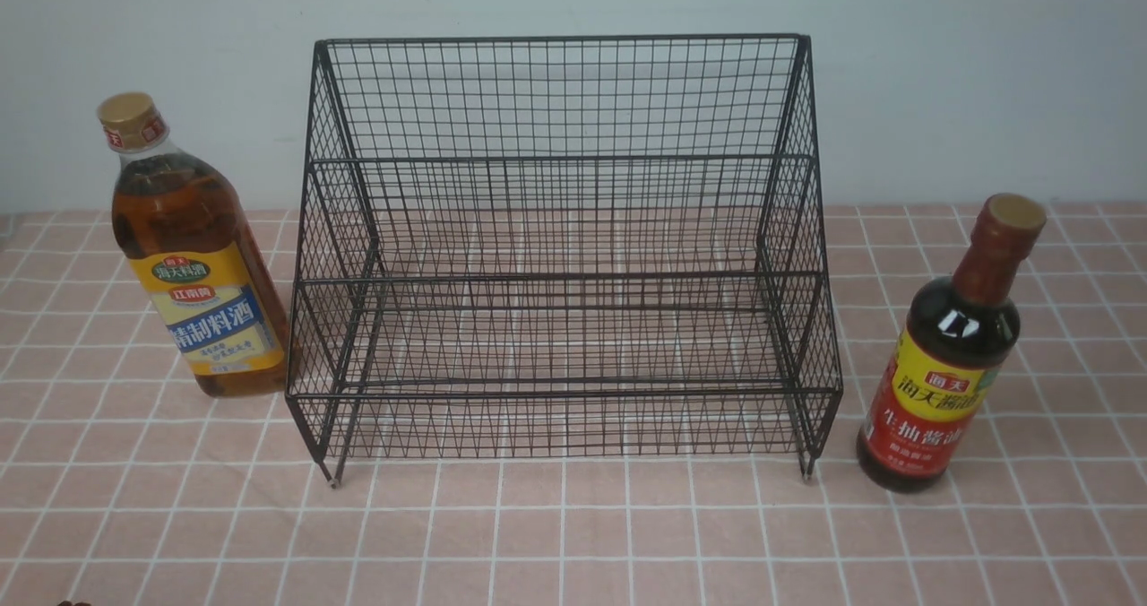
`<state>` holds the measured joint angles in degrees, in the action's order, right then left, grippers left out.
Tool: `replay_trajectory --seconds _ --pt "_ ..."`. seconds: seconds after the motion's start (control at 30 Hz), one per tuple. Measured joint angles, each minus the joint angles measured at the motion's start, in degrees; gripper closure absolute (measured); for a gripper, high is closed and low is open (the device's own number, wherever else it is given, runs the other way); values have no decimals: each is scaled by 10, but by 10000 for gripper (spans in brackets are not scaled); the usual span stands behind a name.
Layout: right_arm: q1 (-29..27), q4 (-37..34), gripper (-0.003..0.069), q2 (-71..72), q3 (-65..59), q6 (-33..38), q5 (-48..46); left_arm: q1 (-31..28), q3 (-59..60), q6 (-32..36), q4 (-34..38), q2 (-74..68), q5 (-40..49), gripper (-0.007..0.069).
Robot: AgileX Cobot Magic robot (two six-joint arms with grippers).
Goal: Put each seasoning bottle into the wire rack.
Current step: Use the right arm to grab the condiment bottle closest to it
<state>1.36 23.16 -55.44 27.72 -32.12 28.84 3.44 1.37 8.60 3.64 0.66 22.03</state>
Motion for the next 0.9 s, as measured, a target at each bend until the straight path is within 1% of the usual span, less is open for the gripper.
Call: replay_trajectory --seconds 0.03,0.07,0.17,0.2,0.27,0.33,0.63,0.77,0.83,0.9 --pt "0 5 393 -5 2 -4 7 0 0 0 0 0 0 631" --pt "0 38 344 -39 14 -30 35 0 0 0 0 0 0 631" --pt "0 67 270 -88 28 -48 64 0 0 0 0 0 0 631" --pt "0 68 265 -93 29 -49 64 0 0 0 0 0 0 631" --pt "0 70 231 -116 32 -47 66 0 0 0 0 0 0 631" --pt "0 72 218 -130 32 -44 66 0 0 0 0 0 0 631" --pt "1 91 208 -183 34 -20 62 0 0 0 0 0 0 631" --pt "16 102 209 -219 34 -6 60 0 0 0 0 0 0 631" --pt "21 104 228 -240 34 6 60 0 0 0 0 0 0 631" --pt "21 104 288 -258 34 20 63 0 0 0 0 0 0 631"
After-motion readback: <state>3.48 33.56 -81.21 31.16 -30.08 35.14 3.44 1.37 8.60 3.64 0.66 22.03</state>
